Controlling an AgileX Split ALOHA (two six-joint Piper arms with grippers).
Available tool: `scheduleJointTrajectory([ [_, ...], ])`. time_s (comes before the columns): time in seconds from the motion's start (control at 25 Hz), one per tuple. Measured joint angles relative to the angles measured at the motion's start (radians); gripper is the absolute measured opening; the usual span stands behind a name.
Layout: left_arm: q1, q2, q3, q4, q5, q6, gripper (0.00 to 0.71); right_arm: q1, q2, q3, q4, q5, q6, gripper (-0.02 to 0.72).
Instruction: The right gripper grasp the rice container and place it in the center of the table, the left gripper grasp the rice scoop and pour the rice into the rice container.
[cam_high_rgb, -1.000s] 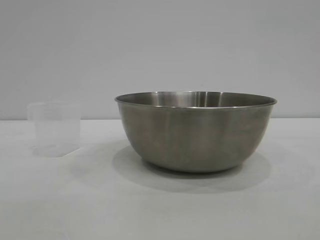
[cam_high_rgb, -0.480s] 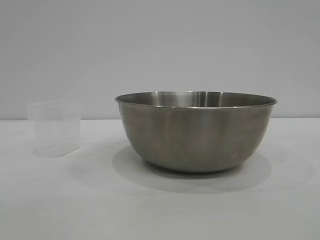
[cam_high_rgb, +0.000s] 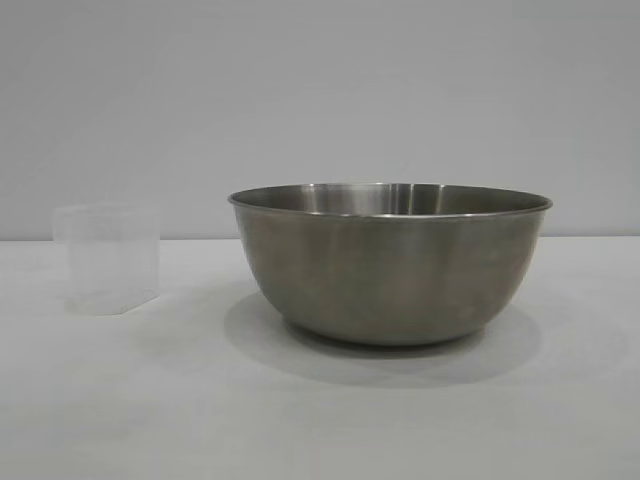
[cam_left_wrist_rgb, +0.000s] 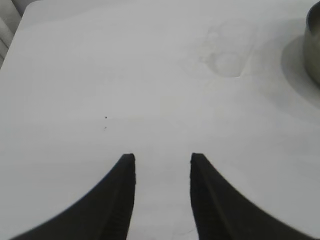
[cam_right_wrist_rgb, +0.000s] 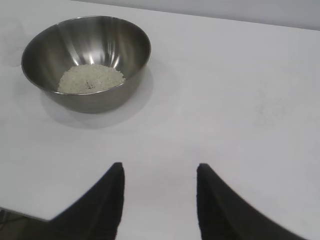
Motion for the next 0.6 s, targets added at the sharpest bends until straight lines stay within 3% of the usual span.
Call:
scheduleJointTrajectory([
  [0.44, 0.0, 0.0, 0.0, 0.0, 0.0, 0.0, 0.266, 0.0, 0.0, 0.0, 0.0, 0.0, 0.0, 0.323],
  [0.6, 0.0, 0.0, 0.0, 0.0, 0.0, 0.0, 0.266, -0.063, 0.0, 0.0, 0.0, 0.0, 0.0, 0.323],
])
